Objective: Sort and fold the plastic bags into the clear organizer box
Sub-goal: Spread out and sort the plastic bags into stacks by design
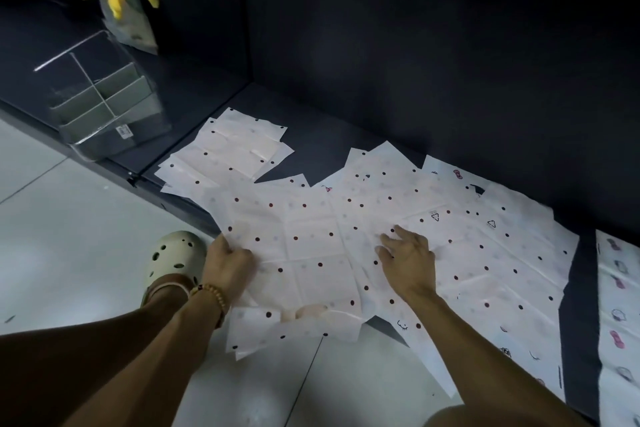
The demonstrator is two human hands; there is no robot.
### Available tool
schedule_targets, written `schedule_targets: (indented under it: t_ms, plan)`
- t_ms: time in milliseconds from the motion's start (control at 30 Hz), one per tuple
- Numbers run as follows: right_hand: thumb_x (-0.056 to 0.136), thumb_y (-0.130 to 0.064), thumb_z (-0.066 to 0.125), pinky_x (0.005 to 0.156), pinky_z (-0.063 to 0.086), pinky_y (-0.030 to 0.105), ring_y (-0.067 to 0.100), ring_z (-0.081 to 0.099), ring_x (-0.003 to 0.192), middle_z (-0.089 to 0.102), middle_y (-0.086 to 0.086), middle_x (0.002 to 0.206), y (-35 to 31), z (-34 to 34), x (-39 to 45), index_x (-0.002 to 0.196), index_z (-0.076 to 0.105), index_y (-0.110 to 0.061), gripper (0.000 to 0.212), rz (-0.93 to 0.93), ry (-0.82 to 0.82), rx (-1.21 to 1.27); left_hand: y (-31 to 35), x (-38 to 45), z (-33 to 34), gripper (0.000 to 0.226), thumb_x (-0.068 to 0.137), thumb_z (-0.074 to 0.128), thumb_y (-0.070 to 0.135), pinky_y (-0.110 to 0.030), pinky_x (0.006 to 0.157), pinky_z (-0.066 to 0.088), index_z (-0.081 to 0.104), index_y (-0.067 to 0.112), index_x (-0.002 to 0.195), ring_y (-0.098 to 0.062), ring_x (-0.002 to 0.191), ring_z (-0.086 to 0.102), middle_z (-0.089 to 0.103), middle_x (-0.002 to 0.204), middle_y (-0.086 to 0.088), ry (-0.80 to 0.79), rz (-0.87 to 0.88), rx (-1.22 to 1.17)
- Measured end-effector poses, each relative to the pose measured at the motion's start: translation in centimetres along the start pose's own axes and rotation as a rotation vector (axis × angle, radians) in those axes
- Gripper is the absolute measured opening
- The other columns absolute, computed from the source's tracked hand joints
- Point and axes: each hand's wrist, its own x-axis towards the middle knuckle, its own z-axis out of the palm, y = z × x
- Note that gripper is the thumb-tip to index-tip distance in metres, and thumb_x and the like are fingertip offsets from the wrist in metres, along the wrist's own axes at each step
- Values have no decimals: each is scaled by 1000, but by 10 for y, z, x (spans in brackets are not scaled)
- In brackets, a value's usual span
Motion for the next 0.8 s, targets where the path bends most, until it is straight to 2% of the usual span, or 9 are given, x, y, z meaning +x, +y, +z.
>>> schedule_targets:
  t_ms: [100, 233, 300, 400, 500, 633, 667, 733, 800]
  plan:
    - [96, -19, 49, 86, 46, 36, 30, 50, 112, 64, 5, 124, -5, -5, 6, 104, 73, -14, 26, -9, 73, -6, 3, -3, 1, 32, 86, 50, -4, -27, 67, 51, 60, 7, 115, -21, 90, 62, 66, 107, -7, -16, 22, -23]
    - [97, -14, 45, 78, 48, 34, 30, 59, 94, 68, 11, 98, -18, -15, 16, 96, 68, -6, 24, 29, 120, 23, 6, -6, 5, 32, 91, 51, 3, -43, 92, 49, 57, 8, 122, -26, 102, 59, 63, 116, -8, -28, 16, -26]
    - [95, -11, 46, 76, 50, 35, 32, 61, 89, 69, 9, 88, -31, -24, 18, 91, 67, -7, 22, 117, 179, 218, 8, -8, 9, 32, 92, 49, 2, -46, 96, 47, 56, 9, 122, -28, 105, 57, 62, 118, -7, -48, -4, -36]
    - [90, -7, 50, 68, 47, 24, 20, 63, 76, 65, -5, 72, -66, -36, 19, 80, 67, -13, 21, 99, 187, 557, 10, -10, 17, 31, 95, 46, 2, -47, 96, 47, 56, 10, 123, -28, 104, 59, 62, 118, -8, -90, -59, -115]
    - [88, -7, 54, 69, 47, 20, 12, 63, 72, 67, -7, 73, -110, -34, 7, 77, 69, -18, 21, -55, 43, 668, 14, -14, 26, 24, 100, 43, 24, -36, 84, 50, 57, 15, 116, -18, 93, 61, 64, 112, -4, -130, -117, -223]
    - [97, -24, 47, 77, 52, 34, 15, 62, 75, 70, 7, 85, -130, -18, -8, 90, 68, -9, 27, -148, -344, 674, 16, -12, 34, 35, 95, 41, 51, -18, 64, 52, 64, 27, 106, -10, 85, 69, 73, 99, 6, -259, -88, -244]
    - [99, -24, 44, 81, 52, 35, 17, 65, 83, 70, 9, 93, -126, -18, -8, 95, 68, -8, 29, -149, -414, 714, 16, -12, 36, 30, 93, 48, 50, -18, 63, 53, 65, 28, 104, -8, 84, 70, 73, 98, 7, -269, -77, -237]
    - [101, -20, 42, 81, 54, 26, 13, 68, 91, 71, 4, 100, -112, -24, -7, 100, 67, -12, 26, -92, -442, 865, 13, -10, 42, 17, 88, 65, 30, -27, 74, 53, 63, 24, 103, -15, 89, 67, 71, 106, 2, -230, -45, -158]
    - [100, -18, 46, 75, 54, 19, 11, 69, 87, 71, -2, 98, -88, -31, -4, 97, 67, -17, 21, 0, -364, 949, 10, -11, 50, 31, 83, 68, 6, -37, 87, 51, 59, 19, 109, -21, 100, 61, 65, 114, -2, -182, -32, -65]
